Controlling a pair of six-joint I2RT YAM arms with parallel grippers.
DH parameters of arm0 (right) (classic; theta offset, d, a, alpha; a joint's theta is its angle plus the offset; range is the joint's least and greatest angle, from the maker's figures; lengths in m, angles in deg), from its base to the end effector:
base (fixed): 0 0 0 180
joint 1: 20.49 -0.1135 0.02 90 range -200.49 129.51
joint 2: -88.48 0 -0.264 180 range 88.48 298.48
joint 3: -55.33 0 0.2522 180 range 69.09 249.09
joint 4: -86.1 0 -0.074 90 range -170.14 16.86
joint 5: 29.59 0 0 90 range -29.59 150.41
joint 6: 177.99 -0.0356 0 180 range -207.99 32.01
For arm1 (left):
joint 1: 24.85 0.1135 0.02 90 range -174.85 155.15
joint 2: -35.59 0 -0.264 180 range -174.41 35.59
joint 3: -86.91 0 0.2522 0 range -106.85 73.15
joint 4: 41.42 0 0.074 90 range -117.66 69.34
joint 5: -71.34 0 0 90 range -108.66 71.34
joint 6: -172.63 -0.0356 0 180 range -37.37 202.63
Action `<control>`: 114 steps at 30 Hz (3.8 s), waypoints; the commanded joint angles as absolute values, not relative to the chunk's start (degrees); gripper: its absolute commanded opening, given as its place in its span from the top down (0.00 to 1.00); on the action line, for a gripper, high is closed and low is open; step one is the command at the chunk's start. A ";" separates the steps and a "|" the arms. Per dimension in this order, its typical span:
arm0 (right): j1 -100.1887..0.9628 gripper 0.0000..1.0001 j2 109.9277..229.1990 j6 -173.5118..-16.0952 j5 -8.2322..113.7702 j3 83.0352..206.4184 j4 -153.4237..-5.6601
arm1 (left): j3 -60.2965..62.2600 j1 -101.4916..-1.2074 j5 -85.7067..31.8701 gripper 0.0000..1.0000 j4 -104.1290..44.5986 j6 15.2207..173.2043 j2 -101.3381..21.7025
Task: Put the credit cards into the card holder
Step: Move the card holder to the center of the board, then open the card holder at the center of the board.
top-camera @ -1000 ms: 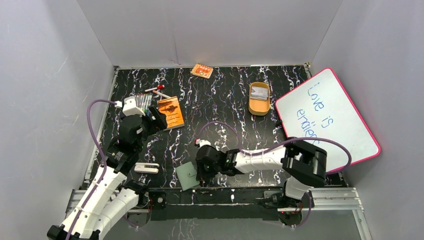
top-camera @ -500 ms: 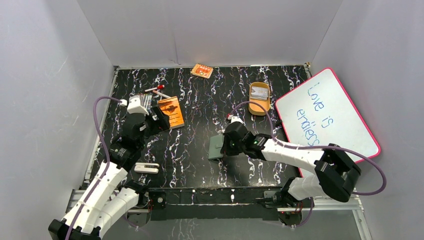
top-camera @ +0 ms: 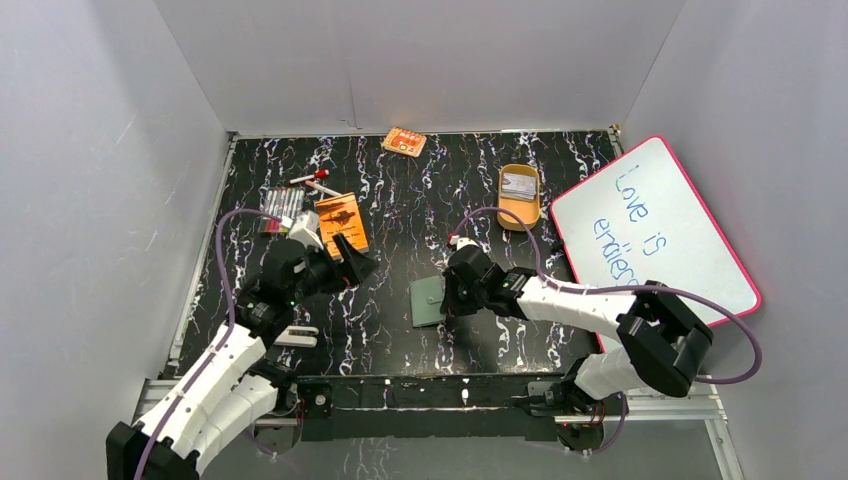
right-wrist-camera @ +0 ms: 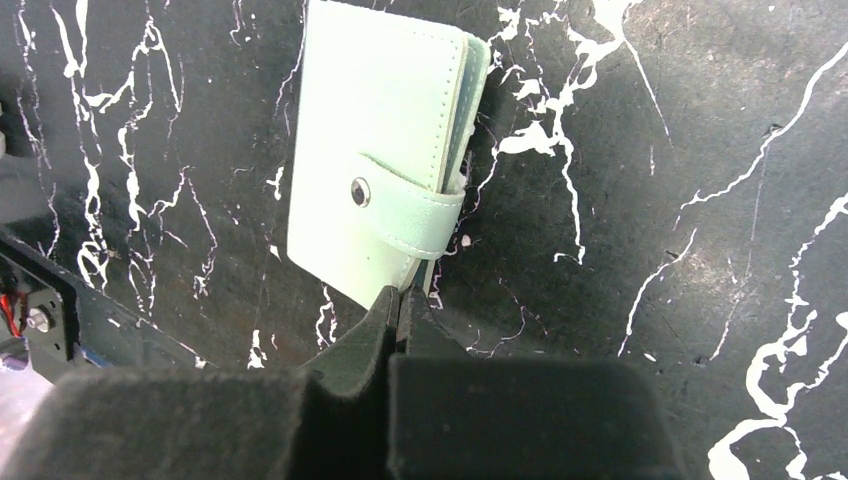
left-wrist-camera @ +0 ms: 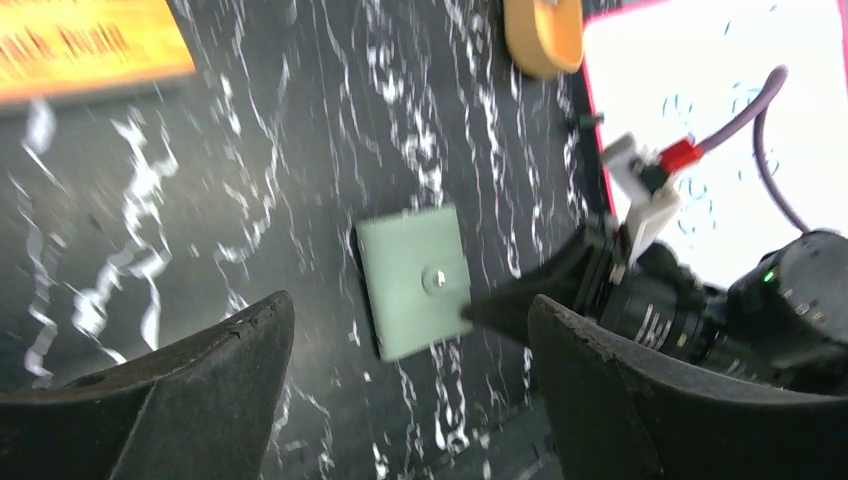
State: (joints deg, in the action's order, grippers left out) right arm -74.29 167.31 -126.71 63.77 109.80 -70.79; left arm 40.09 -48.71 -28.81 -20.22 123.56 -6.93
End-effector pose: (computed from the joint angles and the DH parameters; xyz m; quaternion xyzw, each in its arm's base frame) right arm 0.1627 0.2188 0.1878 -0.1117 0.9249 0.2430 0.2704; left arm 0.1632 -0.0791 0.2791 -0.0667 0.7991 -0.3778 0.4628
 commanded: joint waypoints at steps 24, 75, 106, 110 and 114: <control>-77.92 0.61 166.15 -122.18 74.73 118.57 -61.53 | 41.99 -65.63 -22.69 0.50 -33.40 135.93 -27.79; -69.22 0.44 178.17 -113.75 61.43 127.56 -68.77 | 47.89 -65.51 -21.17 0.31 -30.88 138.14 -22.97; -87.67 0.54 182.01 -116.26 87.61 128.47 -63.78 | 46.61 -63.46 -25.51 0.98 -44.35 144.32 -44.21; -88.22 0.50 184.28 -117.02 89.12 129.97 -63.28 | 47.79 -63.33 -25.34 0.99 -44.83 144.61 -44.13; -88.49 0.48 186.73 -117.85 91.51 131.72 -61.55 | 48.40 -63.19 -25.34 1.00 -45.31 144.68 -44.13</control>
State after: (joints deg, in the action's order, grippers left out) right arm -88.03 185.12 -116.17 87.00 127.99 -62.99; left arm 47.06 -63.57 -26.43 -45.49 144.63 -44.09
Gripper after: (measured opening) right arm 0.511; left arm 0.008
